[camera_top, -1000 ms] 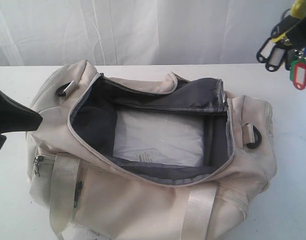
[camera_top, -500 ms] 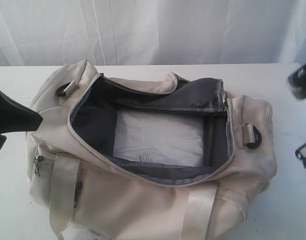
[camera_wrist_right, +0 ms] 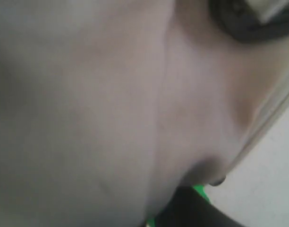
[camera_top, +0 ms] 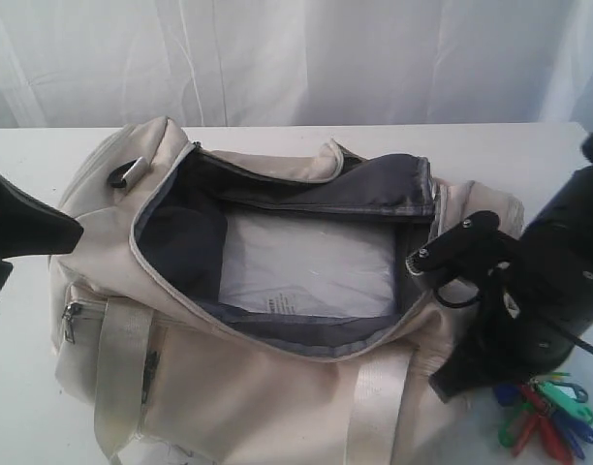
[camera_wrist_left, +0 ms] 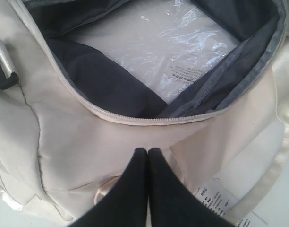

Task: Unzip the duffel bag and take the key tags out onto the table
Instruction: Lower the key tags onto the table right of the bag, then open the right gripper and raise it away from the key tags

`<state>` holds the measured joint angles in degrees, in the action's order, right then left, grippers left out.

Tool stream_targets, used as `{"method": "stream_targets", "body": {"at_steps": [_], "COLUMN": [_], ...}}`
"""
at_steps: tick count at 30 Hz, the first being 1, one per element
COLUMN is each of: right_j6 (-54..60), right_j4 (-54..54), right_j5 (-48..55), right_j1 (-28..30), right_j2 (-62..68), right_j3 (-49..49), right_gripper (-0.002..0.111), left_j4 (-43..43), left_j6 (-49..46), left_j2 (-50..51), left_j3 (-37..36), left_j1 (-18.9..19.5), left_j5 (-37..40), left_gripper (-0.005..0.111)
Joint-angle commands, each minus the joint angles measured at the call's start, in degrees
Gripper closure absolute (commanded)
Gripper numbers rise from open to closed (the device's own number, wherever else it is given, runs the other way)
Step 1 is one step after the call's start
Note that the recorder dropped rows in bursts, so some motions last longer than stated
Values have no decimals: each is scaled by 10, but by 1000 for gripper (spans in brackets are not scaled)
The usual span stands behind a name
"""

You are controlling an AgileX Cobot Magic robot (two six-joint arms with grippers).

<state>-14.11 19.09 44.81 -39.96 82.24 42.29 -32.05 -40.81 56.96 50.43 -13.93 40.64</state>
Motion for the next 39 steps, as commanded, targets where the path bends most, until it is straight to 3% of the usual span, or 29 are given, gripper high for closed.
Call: {"method": "stream_targets", "body": {"at_steps": [1,8,18,23,26,27,29,30,32,35,37,39], "right_j6": [76,118,120,120,118,118,118,118,118,118,124,133], "right_j4": [-96,-137,-99,-116,-148,-148,-147,-144,-146,-148,-148,-145], "right_j5": [-76,-46,132,94,66,73,107,124,172,210,234,252], "right_j1": [-1,-22,-22,-22,-22,-22,-22,-22,-22,-22,-22,-22], "right_j2": [76,173,141,140,139,139,138,137,126,88,59,20], "right_j3": [81,214,191,169,170,170,173,177,192,213,217,217], "right_gripper": [108,108,108,107,78,62,45,43,46,60,71,91], "left_j4": [-16,-18,-18,-18,-18,-18,-18,-18,-18,-18,-18,-18], "left_j6": [1,1,1,1,1,1,-1,-1,-1,-1,-1,-1], "left_j2": [-5,-5,-5,-5,-5,-5,-5,-5,-5,-5,-5,-5], "left_j3": [4,4,4,4,4,4,4,4,4,4,4,4], "left_j1": [-1,-1,-1,-1,-1,-1,-1,-1,-1,-1,-1,-1], "left_j5": [11,9,9,9,9,9,9,9,9,9,9,9], "left_gripper": [107,107,107,107,107,107,107,107,107,107,107,107]}}
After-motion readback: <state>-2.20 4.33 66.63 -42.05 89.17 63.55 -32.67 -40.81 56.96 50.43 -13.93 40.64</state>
